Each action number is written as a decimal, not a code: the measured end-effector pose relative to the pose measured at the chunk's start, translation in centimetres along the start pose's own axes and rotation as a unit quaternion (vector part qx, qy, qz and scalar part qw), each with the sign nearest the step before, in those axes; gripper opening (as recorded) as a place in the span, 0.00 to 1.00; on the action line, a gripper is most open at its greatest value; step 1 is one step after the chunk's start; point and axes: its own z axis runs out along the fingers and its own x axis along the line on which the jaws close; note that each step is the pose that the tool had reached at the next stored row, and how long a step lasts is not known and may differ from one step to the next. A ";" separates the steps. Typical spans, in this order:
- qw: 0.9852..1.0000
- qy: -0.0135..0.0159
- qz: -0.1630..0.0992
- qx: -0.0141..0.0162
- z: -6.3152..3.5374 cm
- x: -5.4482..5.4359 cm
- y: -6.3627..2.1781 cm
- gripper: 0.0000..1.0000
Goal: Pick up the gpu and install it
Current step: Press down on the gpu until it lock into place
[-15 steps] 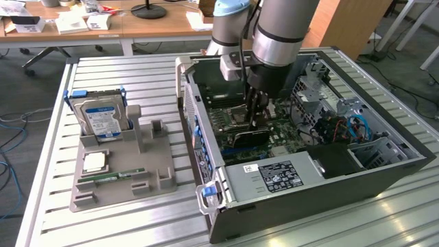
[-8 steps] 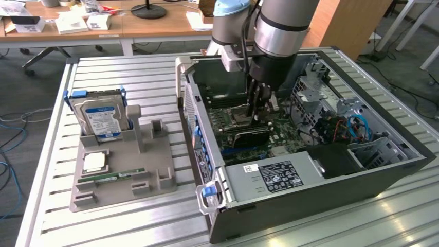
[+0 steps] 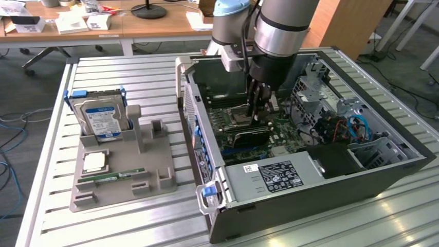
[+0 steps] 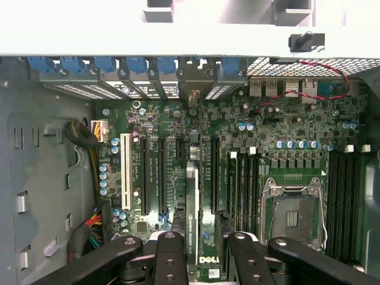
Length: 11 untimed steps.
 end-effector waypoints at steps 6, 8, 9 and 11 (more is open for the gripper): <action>1.000 0.000 0.000 0.000 0.00 0.0 0.00 0.32; 1.000 0.000 0.000 0.000 0.00 0.0 0.00 0.26; 1.000 0.000 0.000 0.000 0.00 0.0 0.00 0.20; 1.000 0.000 0.000 0.000 0.00 0.0 0.00 0.11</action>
